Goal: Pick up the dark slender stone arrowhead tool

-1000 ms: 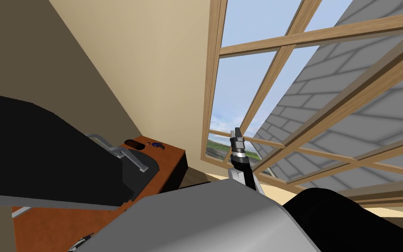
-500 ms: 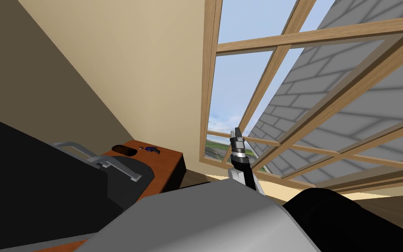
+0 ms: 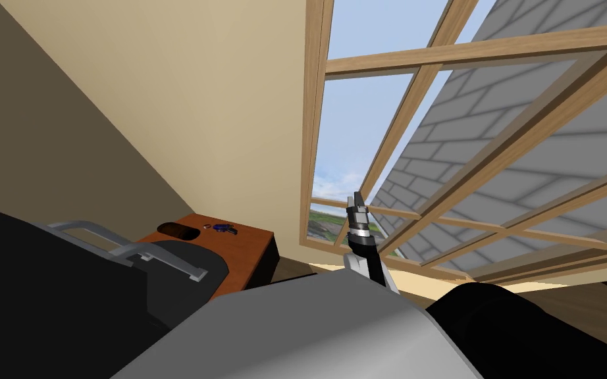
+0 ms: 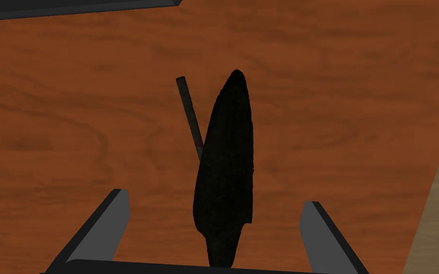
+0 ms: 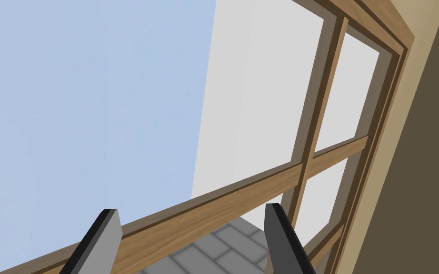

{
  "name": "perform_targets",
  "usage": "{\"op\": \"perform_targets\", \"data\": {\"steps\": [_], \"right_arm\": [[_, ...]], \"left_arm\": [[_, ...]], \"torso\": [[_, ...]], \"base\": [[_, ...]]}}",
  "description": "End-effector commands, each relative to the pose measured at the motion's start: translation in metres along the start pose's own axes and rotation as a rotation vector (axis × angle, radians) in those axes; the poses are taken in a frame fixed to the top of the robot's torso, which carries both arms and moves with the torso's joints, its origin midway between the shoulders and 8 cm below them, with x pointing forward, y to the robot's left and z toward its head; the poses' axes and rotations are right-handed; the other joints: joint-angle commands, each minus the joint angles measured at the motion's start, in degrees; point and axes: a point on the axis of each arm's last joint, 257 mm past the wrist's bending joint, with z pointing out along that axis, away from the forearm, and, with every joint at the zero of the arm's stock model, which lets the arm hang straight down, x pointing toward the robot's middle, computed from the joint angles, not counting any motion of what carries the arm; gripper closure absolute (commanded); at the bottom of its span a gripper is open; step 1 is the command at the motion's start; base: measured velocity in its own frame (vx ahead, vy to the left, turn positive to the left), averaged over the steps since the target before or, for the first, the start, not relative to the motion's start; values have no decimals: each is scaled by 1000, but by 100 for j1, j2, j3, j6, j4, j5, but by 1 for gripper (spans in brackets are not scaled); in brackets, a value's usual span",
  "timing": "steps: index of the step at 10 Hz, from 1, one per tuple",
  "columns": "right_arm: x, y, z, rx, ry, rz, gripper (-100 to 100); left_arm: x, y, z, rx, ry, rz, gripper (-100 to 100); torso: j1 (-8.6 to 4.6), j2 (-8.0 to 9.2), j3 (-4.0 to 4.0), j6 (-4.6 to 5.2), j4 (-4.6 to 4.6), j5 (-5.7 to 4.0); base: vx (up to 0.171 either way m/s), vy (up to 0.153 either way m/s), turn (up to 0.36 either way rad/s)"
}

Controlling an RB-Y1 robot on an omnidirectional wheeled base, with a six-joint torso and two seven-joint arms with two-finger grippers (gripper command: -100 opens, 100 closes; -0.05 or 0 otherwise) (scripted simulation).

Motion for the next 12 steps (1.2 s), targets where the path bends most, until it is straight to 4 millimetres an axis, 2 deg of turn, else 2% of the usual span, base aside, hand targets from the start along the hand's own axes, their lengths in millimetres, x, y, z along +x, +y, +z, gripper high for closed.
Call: {"op": "perform_targets", "data": {"steps": [1,2,4,5,6,10,11,12], "right_arm": [[0,0,0,0,0,0,0],[0,0,0,0,0,0,0],[0,0,0,0,0,0,0],[0,0,0,0,0,0,0],[0,0,0,0,0,0,0],[0,0,0,0,0,0,0],[0,0,0,0,0,0,0],[0,0,0,0,0,0,0]], "left_arm": [[0,0,0,0,0,0,0],[6,9,10,0,0,2,-100],[14,22,21,-2,1,6,-100],[11,18,18,-2,1,4,-100],[12,18,18,-1,1,5,100],[11,21,19,-7,0,3,100],[11,21,19,-6,0,3,0],[6,9,10,0,0,2,100]], "torso": [[0,0,0,0,0,0],[-3,6,3,0,1,-1],[20,6,4,0,2,5],[23,7,4,0,2,6],[8,9,6,0,2,2],[21,8,6,5,5,4],[23,7,6,4,5,4],[23,7,6,4,5,4]], "base": [[0,0,0],[8,42,16],[8,75,11],[-1,26,-10],[0,0,0],[-1,-2,2],[0,0,0],[-3,-34,-14]]}}
